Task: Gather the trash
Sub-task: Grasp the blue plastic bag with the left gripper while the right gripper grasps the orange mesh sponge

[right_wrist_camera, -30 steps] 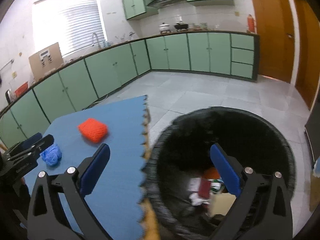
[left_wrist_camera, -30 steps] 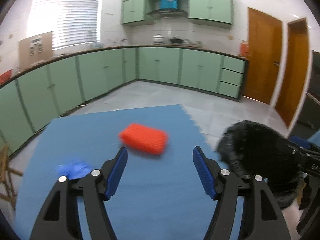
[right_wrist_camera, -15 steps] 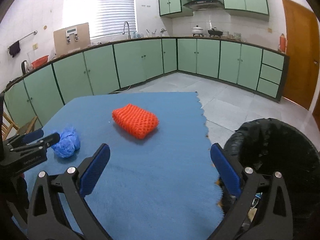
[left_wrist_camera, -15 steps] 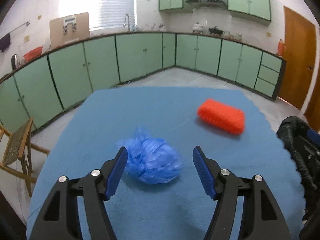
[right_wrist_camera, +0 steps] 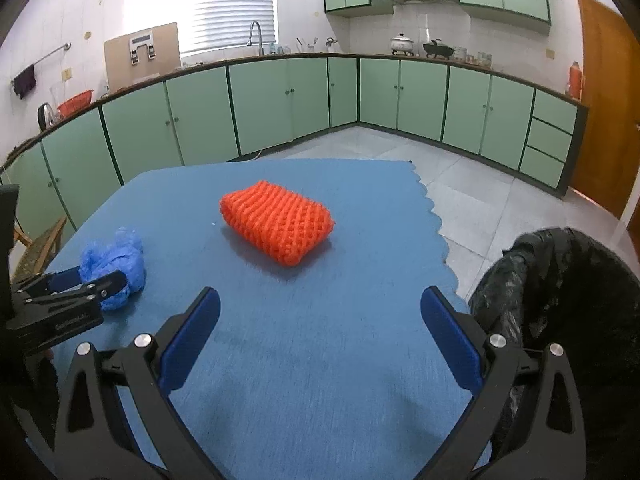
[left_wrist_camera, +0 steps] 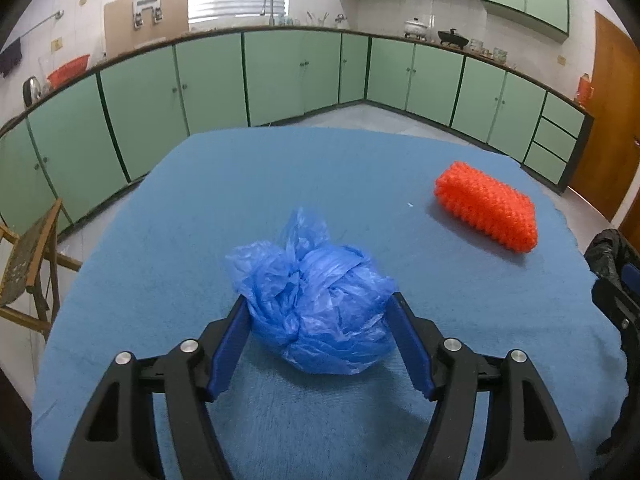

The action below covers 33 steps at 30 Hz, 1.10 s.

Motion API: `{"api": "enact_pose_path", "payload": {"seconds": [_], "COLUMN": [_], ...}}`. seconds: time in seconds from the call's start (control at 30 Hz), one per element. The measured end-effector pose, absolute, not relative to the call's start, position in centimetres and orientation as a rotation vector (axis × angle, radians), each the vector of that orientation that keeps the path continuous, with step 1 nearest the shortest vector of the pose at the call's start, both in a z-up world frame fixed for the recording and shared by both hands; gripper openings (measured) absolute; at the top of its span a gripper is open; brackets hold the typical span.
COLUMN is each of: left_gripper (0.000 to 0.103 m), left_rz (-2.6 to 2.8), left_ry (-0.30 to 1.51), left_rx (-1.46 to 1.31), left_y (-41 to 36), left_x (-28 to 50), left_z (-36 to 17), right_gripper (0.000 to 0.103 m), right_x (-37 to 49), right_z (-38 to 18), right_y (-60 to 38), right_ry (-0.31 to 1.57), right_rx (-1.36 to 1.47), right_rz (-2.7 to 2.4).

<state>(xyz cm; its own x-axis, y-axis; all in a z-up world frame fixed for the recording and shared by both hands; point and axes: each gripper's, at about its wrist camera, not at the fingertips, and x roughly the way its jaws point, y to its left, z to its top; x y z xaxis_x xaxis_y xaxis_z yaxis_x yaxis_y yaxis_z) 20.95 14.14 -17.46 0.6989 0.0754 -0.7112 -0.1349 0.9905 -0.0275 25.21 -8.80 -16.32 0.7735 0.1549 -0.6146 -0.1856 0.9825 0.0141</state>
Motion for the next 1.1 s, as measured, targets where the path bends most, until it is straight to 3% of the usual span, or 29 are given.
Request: {"api": "enact_pose_path", "payload": {"seconds": [0.07,0.2,0.33,0.4,0.5,0.8,0.83,0.87,0.9,1.0,1.07,1.1], "left_gripper": [0.065,0.037,0.025,0.013,0.011,0.012,0.013,0.021,0.039,0.049,0.054,0.054], "left_rz": [0.115,0.107,0.107,0.109,0.108,0.106,0.099,0.095,0.097,0.102,0.098,0.098], "left_ry": [0.791,0.781,0.761,0.742,0.725,0.735,0.736,0.740,0.744,0.754,0.769,0.774], "left_rx": [-0.087,-0.085,-0.083,-0.086,-0.088,-0.096,-0.100,-0.105,-0.109,-0.098,-0.093,-0.087], "left_y": [14.3,14.3,14.2,14.2,14.2,14.4,14.4,14.5,14.5,14.3,14.1,14.0], "left_x": [21.0,21.5,22.1,22.3,23.0,24.3,24.2,24.2,24.2,24.4,24.7,24.8], "left_z": [-17.5,-17.1,-16.4,-16.0,-15.4,-15.8,-15.9,-15.9,-16.0,-16.4,-16.7,-16.8], "right_gripper": [0.097,0.097,0.097,0.097,0.097,0.095,0.091,0.087,0.084,0.069,0.047,0.045], "right_x": [26.2,28.1,29.7,30.6,31.9,34.9,35.1,35.3,35.5,35.5,35.3,35.1], "right_z": [-16.4,-16.5,-16.5,-16.6,-16.6,-18.1,-18.2,-18.5,-18.6,-18.7,-18.7,-18.6], "right_y": [-8.6,-8.1,-7.9,-7.7,-7.4,-6.9,-6.9,-6.9,-6.9,-6.6,-6.3,-6.3], "right_ry": [0.675,0.679,0.676,0.682,0.683,0.766,0.780,0.797,0.808,0.816,0.826,0.823], "right_rx": [-0.051,-0.055,-0.050,-0.041,-0.049,-0.047,-0.046,-0.042,-0.039,-0.027,-0.009,-0.005], "right_rz": [0.189,0.181,0.184,0.177,0.166,0.157,0.162,0.175,0.188,0.248,0.301,0.306]}}
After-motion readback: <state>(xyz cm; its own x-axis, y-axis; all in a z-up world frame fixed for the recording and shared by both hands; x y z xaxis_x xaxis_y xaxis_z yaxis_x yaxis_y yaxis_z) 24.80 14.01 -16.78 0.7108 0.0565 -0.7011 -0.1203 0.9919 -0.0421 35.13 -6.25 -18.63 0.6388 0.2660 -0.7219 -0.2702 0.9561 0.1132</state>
